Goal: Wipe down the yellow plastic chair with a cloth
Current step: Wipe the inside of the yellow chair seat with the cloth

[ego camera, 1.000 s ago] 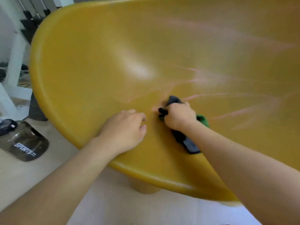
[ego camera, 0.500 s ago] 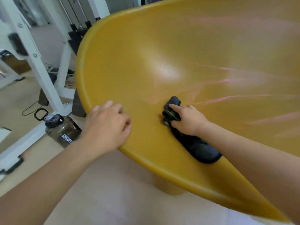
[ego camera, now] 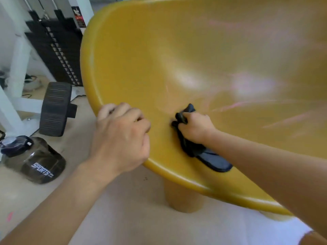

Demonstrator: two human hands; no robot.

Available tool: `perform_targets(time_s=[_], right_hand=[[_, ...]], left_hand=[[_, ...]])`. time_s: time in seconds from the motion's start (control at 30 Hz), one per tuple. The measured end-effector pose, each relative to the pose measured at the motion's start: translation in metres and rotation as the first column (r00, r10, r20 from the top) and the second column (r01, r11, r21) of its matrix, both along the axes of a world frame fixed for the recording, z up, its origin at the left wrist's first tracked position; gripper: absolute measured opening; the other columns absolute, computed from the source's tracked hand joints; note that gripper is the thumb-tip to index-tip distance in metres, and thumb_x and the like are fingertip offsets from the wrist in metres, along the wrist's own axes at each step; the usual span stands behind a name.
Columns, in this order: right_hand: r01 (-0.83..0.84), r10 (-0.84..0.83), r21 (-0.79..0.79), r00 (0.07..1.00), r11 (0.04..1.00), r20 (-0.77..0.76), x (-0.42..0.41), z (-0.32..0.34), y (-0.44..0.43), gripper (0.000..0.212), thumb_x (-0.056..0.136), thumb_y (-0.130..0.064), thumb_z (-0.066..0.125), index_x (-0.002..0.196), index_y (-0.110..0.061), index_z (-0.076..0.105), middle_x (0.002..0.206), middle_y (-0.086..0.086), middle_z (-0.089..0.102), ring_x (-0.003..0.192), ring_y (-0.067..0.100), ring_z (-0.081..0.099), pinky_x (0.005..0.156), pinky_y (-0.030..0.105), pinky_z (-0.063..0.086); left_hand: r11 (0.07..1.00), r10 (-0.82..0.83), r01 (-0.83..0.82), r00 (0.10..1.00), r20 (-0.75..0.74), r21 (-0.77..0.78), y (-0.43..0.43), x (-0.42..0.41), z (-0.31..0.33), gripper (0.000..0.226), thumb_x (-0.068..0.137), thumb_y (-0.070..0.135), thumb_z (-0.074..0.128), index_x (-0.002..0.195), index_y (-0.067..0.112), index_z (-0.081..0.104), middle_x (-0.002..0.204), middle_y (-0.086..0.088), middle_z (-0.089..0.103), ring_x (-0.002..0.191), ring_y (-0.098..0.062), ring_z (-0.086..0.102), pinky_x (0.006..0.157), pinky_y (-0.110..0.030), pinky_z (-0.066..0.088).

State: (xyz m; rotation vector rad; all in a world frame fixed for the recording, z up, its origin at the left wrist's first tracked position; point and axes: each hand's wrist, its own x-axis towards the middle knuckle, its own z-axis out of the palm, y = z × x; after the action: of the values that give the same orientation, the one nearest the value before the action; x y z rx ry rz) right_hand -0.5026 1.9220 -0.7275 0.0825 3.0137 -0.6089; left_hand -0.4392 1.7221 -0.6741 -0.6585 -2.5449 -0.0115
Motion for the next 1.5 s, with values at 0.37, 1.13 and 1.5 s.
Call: perform_targets(time_s=[0.37, 1.13, 1.5], right_hand=[[0.395, -0.400, 0.071, 0.912, 0.916, 0.092, 0.008, -0.009, 0.057, 0.032, 0.092, -0.030, 0.049, 0.122, -0.023, 0.058, 0.096, 0.012, 0.062, 0.095, 0.036, 0.057, 0.082, 0.040, 0.051], [-0.236, 0.246, -0.083, 0.956, 0.968, 0.156, 0.073, -0.004, 0.090, 0.049, 0.087, -0.023, 0.054, 0.134, -0.040, 0.052, 0.141, -0.008, 0.052, 0.126, 0.025, 0.046, 0.101, 0.040, 0.041], [-0.125, 0.076, 0.184, 0.965, 0.975, 0.251, 0.090, -0.014, 0.161, 0.038, 0.089, -0.040, 0.041, 0.125, -0.041, 0.053, 0.128, -0.004, 0.052, 0.120, 0.033, 0.036, 0.089, 0.047, 0.043]], left_hand=[[0.979, -0.044, 0.071, 0.989, 0.144, -0.189, -0.003, -0.010, 0.011, 0.031, 0.069, 0.027, 0.040, 0.052, 0.016, 0.064, 0.054, 0.001, 0.062, 0.064, -0.026, 0.056, 0.073, -0.037, 0.031], [0.966, 0.050, 0.090, 0.854, 0.518, -0.243, 0.070, -0.017, 0.005, 0.035, 0.095, 0.045, 0.035, 0.122, 0.034, 0.055, 0.125, 0.006, 0.062, 0.115, -0.020, 0.056, 0.090, -0.031, 0.046], [0.870, 0.001, 0.296, 0.798, 0.602, -0.393, 0.213, -0.025, -0.045, 0.040, 0.097, 0.044, 0.036, 0.126, 0.018, 0.044, 0.121, -0.012, 0.059, 0.109, -0.034, 0.057, 0.084, -0.037, 0.048]])
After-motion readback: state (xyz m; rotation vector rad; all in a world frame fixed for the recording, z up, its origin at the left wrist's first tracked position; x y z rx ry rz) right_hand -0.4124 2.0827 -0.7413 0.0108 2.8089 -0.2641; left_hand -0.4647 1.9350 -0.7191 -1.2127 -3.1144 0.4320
